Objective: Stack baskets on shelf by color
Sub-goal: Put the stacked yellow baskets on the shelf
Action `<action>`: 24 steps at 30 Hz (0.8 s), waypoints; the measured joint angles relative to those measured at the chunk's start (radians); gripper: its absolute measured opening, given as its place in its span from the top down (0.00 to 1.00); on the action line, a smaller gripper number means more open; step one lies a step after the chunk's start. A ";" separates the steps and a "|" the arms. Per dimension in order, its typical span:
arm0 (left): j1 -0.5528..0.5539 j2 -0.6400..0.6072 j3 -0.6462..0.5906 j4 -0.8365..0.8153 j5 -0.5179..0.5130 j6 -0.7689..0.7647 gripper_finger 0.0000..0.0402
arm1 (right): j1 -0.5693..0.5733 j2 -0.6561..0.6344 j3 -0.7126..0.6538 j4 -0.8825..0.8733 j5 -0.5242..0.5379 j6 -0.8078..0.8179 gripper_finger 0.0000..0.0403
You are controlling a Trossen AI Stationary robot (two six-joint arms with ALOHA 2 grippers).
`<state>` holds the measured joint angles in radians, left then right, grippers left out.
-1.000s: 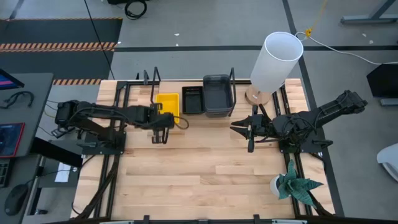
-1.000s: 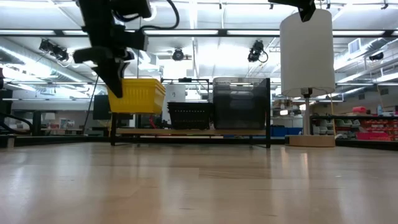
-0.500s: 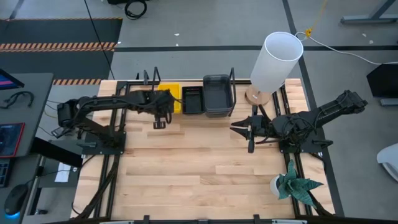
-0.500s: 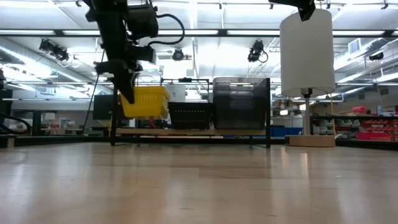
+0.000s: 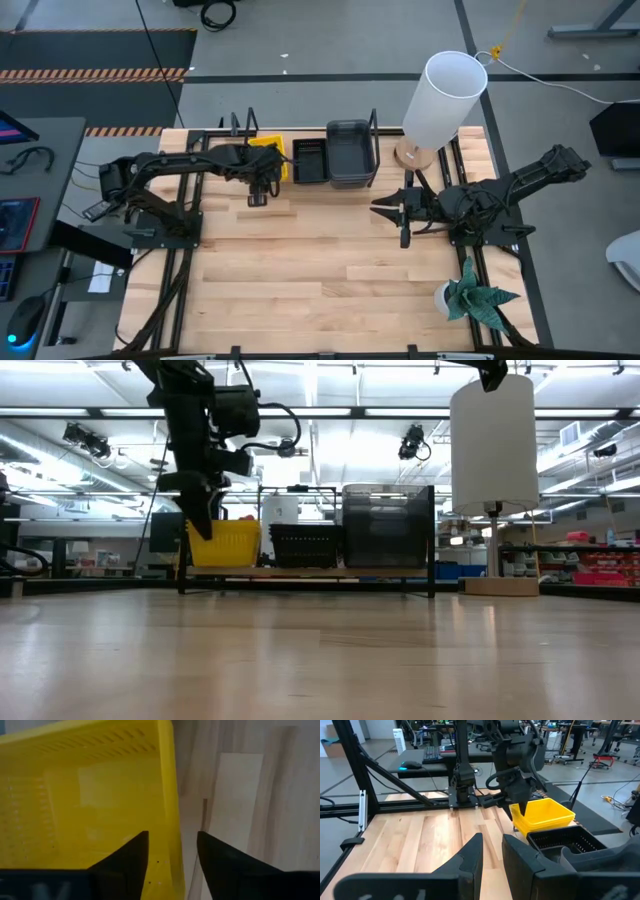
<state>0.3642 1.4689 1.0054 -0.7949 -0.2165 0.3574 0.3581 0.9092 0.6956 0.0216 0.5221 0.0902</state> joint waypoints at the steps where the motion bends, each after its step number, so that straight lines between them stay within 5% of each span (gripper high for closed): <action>1: -0.004 0.000 0.000 -0.001 0.000 0.003 0.56 | 0.001 0.000 0.000 0.000 0.000 0.000 0.81; 13: -0.037 0.000 0.000 -0.047 -0.001 0.126 0.73 | 0.001 0.000 0.000 0.001 0.000 0.003 0.81; 24: -0.036 0.000 0.000 -0.083 -0.120 0.166 0.89 | 0.001 0.000 0.000 0.007 0.000 0.003 0.81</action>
<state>0.3283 1.4689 1.0054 -0.8775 -0.3366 0.5232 0.3592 0.9092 0.6956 0.0284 0.5224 0.0935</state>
